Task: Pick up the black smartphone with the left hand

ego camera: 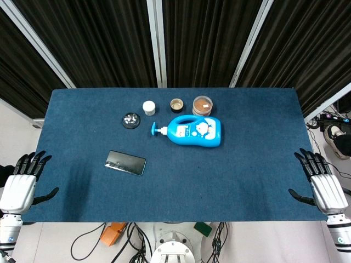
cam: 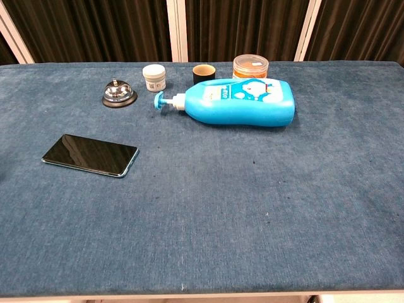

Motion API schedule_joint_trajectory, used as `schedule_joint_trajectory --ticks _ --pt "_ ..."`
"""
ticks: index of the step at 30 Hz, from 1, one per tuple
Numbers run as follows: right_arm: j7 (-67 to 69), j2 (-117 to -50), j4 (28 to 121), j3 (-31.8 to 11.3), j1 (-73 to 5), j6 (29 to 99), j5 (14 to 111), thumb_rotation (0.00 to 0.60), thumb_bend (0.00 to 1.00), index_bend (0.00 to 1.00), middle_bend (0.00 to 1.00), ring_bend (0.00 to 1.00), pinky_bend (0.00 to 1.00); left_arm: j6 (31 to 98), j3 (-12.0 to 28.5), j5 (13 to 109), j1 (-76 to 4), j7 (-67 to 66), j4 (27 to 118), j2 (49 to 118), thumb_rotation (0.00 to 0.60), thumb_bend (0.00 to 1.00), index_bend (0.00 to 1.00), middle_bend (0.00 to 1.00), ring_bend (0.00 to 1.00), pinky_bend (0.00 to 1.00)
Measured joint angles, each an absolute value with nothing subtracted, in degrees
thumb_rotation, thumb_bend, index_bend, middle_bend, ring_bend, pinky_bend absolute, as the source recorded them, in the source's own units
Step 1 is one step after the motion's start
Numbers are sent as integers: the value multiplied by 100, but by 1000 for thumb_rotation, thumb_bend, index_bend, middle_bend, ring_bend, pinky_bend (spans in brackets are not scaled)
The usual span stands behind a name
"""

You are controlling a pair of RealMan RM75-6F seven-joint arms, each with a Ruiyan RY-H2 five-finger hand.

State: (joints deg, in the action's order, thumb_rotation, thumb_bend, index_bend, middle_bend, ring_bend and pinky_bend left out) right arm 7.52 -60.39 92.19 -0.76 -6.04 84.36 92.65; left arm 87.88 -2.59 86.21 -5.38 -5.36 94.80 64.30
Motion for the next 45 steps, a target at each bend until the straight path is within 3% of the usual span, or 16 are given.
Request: schedule_joint_trajectory --ticks 13,19,25,32,45 --pt "734 -5952 9310 -164 -685 8501 9324 600 296 3 47 0 0 8664 66 8544 -696 -1065 9696 6665 600 154 157 61 23 12" --pt "759 -5929 9318 -180 -724 8486 9342 600 295 3 47 0 0 8141 309 8741 -1277 -1369 9639 7201 600 154 242 86 31 12" --pt "782 -5922 9301 -173 -710 8476 9287 600 295 3 47 0 0 7160 506 8658 -1972 -1766 9302 7928 600 142 241 75 13 12" --pt "795 -5913 9280 -173 -686 8453 9185 600 295 3 47 0 0 6181 713 7866 -2615 -2410 8736 8751 600 145 238 68 0 12" --pt "768 -5954 9267 -188 -732 8334 9094 600 295 3 47 0 0 5916 671 7303 -2886 -2697 8193 9235 600 210 239 64 0 12"
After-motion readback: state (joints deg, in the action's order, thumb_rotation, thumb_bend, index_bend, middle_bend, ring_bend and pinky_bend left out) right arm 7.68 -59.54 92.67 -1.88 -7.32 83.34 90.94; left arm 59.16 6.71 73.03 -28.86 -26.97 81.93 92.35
